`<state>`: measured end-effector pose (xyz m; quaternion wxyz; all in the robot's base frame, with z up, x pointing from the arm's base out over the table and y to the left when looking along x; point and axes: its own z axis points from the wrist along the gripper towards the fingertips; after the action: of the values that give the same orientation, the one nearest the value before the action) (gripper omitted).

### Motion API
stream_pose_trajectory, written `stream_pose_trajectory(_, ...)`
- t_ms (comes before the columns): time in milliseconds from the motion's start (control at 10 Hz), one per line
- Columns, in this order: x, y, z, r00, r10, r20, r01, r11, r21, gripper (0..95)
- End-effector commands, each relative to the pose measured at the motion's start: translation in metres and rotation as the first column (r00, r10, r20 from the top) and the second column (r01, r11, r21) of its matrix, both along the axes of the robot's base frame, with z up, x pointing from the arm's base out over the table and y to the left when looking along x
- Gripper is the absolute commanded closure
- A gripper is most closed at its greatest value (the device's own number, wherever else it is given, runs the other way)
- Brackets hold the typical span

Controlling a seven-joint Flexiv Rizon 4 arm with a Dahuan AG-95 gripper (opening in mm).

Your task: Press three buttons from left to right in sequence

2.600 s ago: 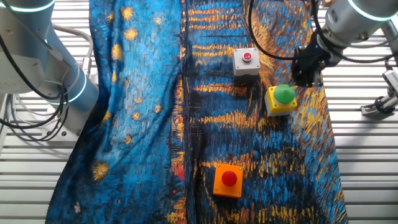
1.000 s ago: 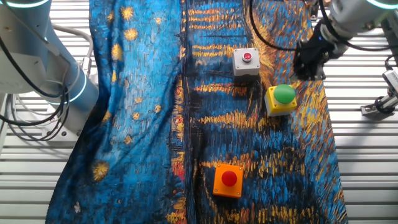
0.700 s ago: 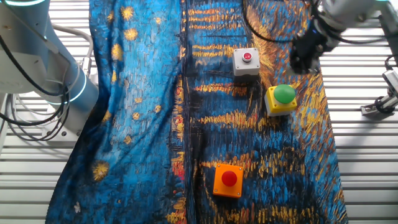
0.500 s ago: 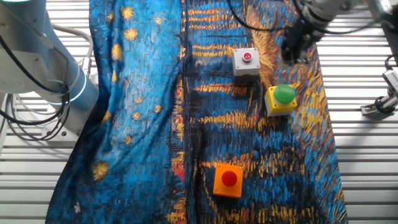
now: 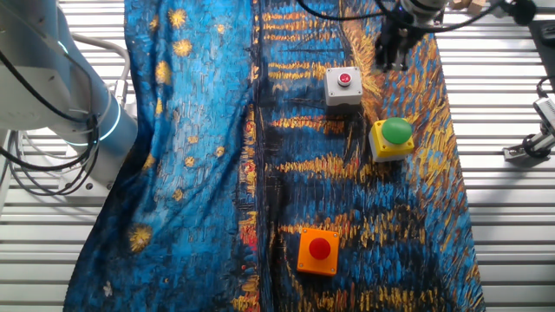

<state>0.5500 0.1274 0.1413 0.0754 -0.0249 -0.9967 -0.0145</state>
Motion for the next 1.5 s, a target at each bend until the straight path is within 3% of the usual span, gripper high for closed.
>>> stream_pose_trajectory(100, -0.016, 0.001, -0.006, 1.000, -0.012, 0.005, 0.012, 1.000, 0.011, 95.0)
stream_pose_trajectory(600, -0.050, -0.008, -0.017, 1.000, -0.007, 0.029, 0.007, 1.000, 0.016, 95.0)
stream_pose_trajectory(700, -0.052, -0.008, -0.017, 0.999, -0.009, 0.032, 0.008, 1.000, 0.017, 95.0)
stream_pose_trajectory(1100, -0.051, -0.008, -0.018, 0.999, -0.034, 0.040, 0.032, 0.998, 0.053, 95.0)
stream_pose_trajectory(1500, -0.044, -0.003, -0.017, 0.998, -0.045, 0.045, 0.042, 0.998, 0.052, 95.0)
